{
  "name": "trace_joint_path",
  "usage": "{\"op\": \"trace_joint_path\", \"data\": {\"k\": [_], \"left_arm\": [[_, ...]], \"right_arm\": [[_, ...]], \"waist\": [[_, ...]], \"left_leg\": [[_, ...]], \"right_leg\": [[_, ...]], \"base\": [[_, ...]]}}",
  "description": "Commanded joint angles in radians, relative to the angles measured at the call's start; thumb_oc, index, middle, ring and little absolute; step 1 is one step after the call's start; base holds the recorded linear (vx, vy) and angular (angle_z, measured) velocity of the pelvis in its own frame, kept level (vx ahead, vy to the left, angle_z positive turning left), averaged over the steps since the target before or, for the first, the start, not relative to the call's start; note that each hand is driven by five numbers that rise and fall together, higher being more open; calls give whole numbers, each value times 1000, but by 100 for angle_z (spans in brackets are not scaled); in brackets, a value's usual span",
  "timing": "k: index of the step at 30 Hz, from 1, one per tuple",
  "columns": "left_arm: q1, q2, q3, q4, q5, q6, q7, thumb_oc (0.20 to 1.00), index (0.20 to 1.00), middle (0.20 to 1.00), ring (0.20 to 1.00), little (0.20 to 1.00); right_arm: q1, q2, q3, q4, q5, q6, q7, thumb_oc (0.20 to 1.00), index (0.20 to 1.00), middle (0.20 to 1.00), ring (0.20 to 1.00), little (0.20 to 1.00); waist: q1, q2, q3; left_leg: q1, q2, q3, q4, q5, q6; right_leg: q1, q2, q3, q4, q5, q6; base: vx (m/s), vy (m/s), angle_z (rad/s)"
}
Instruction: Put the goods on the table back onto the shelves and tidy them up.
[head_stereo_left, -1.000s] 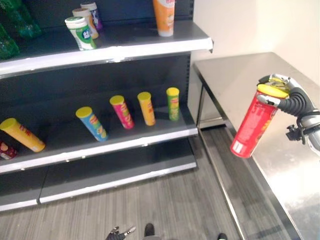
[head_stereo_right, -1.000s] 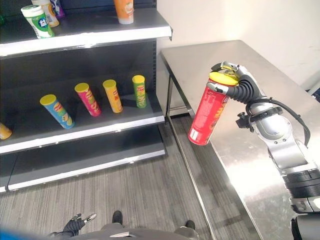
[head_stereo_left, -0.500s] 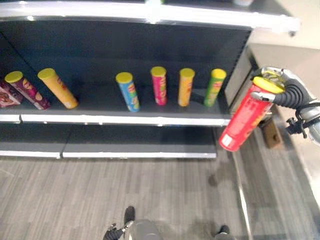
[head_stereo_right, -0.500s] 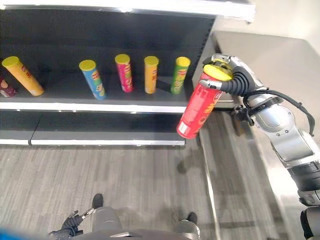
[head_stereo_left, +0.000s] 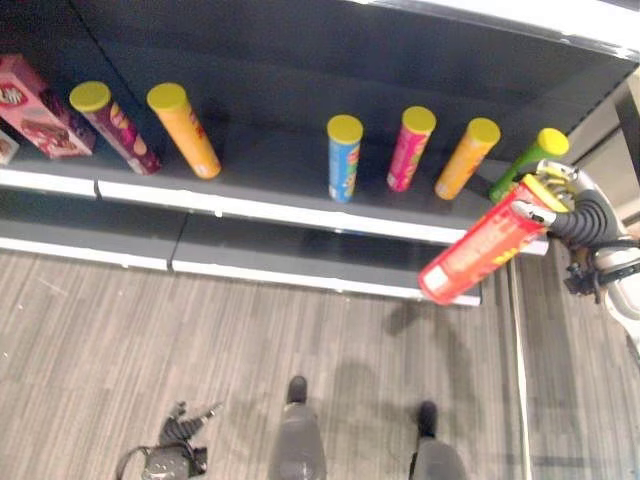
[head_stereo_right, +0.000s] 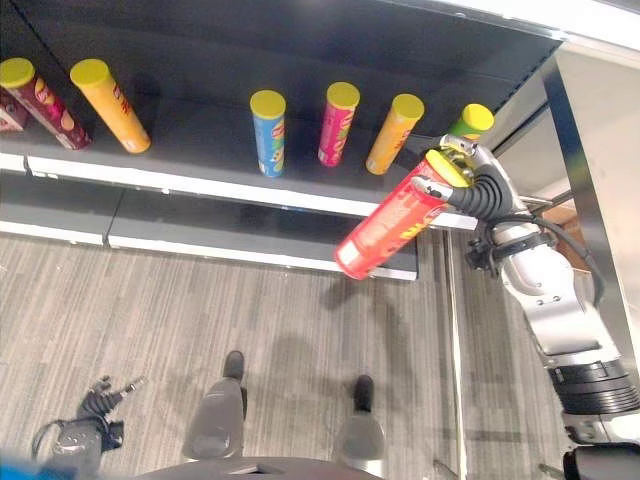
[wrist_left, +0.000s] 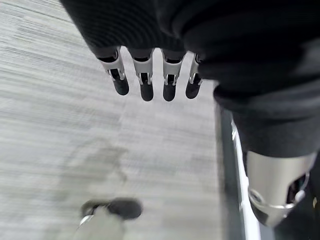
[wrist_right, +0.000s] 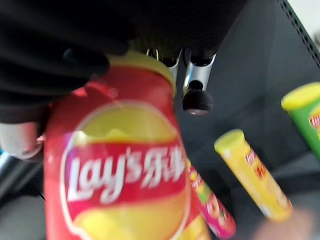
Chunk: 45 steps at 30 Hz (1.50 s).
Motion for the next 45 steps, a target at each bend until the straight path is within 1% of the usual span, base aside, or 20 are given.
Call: {"op": "trace_joint_path", "data": {"k": [1, 5, 9, 11, 15, 17, 20, 21, 24, 28, 29, 30, 31, 32, 33, 35, 37, 39, 40, 45], "left_arm": [[-6, 14, -27, 36, 28, -9, -1, 1000, 1000, 1000, 1000, 1000], [-45, -1, -52, 13, 37, -15, -5, 1000, 1000, 1000, 1000, 1000], [-64, -16, -59, 3, 24, -19, 0, 1000, 1000, 1000, 1000, 1000], [-80, -30, -79, -18, 22, -24, -5, 1000, 1000, 1000, 1000, 1000], [-83, -54, -81, -64, -26, -26, 1, 1000, 1000, 1000, 1000, 1000], [-61, -54, -69, -66, -44, -25, 1, 1000, 1000, 1000, 1000, 1000], [-22, -54, -38, -46, -58, -29, 14, 1000, 1000, 1000, 1000, 1000], [9, -59, -14, -29, -93, -34, 24, 1000, 1000, 1000, 1000, 1000], [31, -57, -4, -9, -122, -38, 33, 1000, 1000, 1000, 1000, 1000], [46, -58, 19, 8, -151, -43, 44, 1000, 1000, 1000, 1000, 1000], [50, -57, 16, 10, -158, -44, 48, 1000, 1000, 1000, 1000, 1000], [49, -52, 8, 8, -153, -52, 60, 1000, 1000, 1000, 1000, 1000], [43, -53, -6, 7, -138, -46, 51, 1000, 1000, 1000, 1000, 1000], [42, -52, -6, 7, -138, -45, 51, 1000, 1000, 1000, 1000, 1000], [27, -36, -14, 10, -103, -29, 38, 1000, 1000, 1000, 1000, 1000], [9, 0, -25, 5, -56, -29, 40, 1000, 1000, 1000, 1000, 1000], [9, 21, -25, -2, -36, -17, 28, 1000, 1000, 1000, 1000, 1000], [17, 51, -24, 3, 19, -11, 1, 1000, 1000, 1000, 1000, 1000], [16, 51, -24, 3, 19, -11, 1, 1000, 1000, 1000, 1000, 1000], [-5, 43, -25, 25, 47, -6, -10, 1000, 1000, 1000, 1000, 1000]], "right_arm": [[-41, -86, -40, -27, 15, -50, -52, 200, 200, 200, 200, 200], [23, -105, -107, -47, -1, -54, -65, 200, 200, 200, 200, 200], [44, -124, -138, -71, -3, -64, -72, 200, 200, 200, 200, 200], [56, -132, -153, -98, 4, -72, -68, 200, 200, 200, 200, 200], [-18, -155, -65, -108, -2, -68, -50, 200, 200, 200, 200, 200], [-52, -169, -28, -110, -5, -61, -35, 200, 200, 200, 200, 200], [-119, -188, 46, -91, -2, -64, -22, 200, 200, 200, 200, 200], [-122, -209, 59, -69, -3, -60, -23, 200, 200, 200, 200, 200], [-103, -229, 46, -43, -8, -53, -39, 200, 200, 200, 200, 200], [-27, -228, -8, -41, -15, -43, -54, 200, 200, 200, 200, 200], [9, -214, -33, -42, -25, -35, -63, 200, 200, 200, 200, 200], [15, -207, -34, -35, -36, -35, -69, 200, 200, 200, 200, 200], [12, -167, -26, -44, -41, -31, -64, 200, 200, 200, 200, 200], [12, -167, -26, -44, -41, -31, -64, 200, 200, 200, 200, 200], [38, -128, -54, -51, -74, -13, -53, 200, 200, 200, 200, 200], [32, -70, -58, -57, -90, -11, -69, 200, 200, 200, 200, 200], [41, -33, -57, -78, -92, -13, -70, 200, 200, 200, 200, 200], [72, -44, -89, -94, -87, -20, -54, 200, 200, 200, 200, 200], [72, -44, -90, -94, -87, -19, -54, 200, 200, 200, 200, 200], [83, -82, -117, -84, -65, -42, -50, 200, 200, 200, 200, 200]], "waist": [[-31, 17, -56], [-62, 3, -53], [-84, 5, -67], [-104, 9, -75], [-72, -29, -45], [-55, -28, -47], [-29, -8, -68], [-16, 14, -78], [-10, 23, -76], [-5, 21, -80], [0, 17, -83], [8, 18, -79], [13, 30, -90], [15, 30, -90], [8, 31, -97], [15, 2, -85], [7, 3, -80], [-13, 24, -89], [-14, 23, -90], [-63, 44, -72]], "left_leg": [[151, 8, -2, -133, -28, 1], [176, -39, -33, -99, -80, 3], [200, -20, -29, -87, -92, -20], [196, -6, -8, 23, -95, -49], [56, -1, 10, 374, -2, -81], [40, 25, 23, 313, -3, -73], [76, 97, 19, 51, -5, -76], [57, 178, -30, -75, 77, -101], [15, 246, -100, -137, 162, -133], [-35, 289, -110, -164, 201, -158], [-87, 307, -129, -131, 216, -158], [-124, 321, -160, -91, 234, -158], [-79, 295, -219, -13, 116, -158], [-82, 295, -218, -7, 114, -158], [-68, 258, -193, 31, 23, -158], [-67, 228, -142, 69, -19, -158], [-61, 199, -94, 52, -15, -121], [-6, 146, -45, -17, -13, -72], [-9, 144, -46, -19, -9, -71], [102, 27, 21, -122, -4, -4]], "right_leg": [[-129, 74, -1, 70, -102, -1], [-103, 109, 37, 30, -101, -26], [-71, 119, 25, 23, -102, -40], [-22, 123, -7, 18, -131, -57], [70, 108, -28, 6, -165, -87], [76, 99, -24, 6, -173, -76], [79, 73, -11, 7, -198, -41], [87, 42, 4, 13, -217, -19], [124, -4, 21, 20, -241, 6], [164, -76, 30, 17, -253, 49], [192, -142, 36, 12, -254, 83], [207, -174, 52, 14, -257, 83], [201, -219, 71, 32, -228, 83], [199, -219, 74, 32, -226, 83], [162, -274, 89, 67, -124, 83], [81, -315, 104, 94, 64, 83], [30, -290, 95, 141, 101, 69], [10, -209, 77, 145, 58, 60], [8, -211, 77, 144, 61, 60], [-91, -7, 44, 102, -91, 28]], "base": [[257, 112, -29], [207, -4, 15], [209, -108, 21], [248, -137, 33], [179, -113, 27], [191, 104, -19], [262, 313, -34], [279, 523, -32], [229, 465, -4], [247, 494, 7], [329, 733, 29], [532, 1210, 21], [323, 745, -24], [398, 917, -48], [222, 559, -64], [118, 555, -71], [-1, 433, -52], [78, 549, -10], [70, 480, 8], [80, 394, -5]]}}
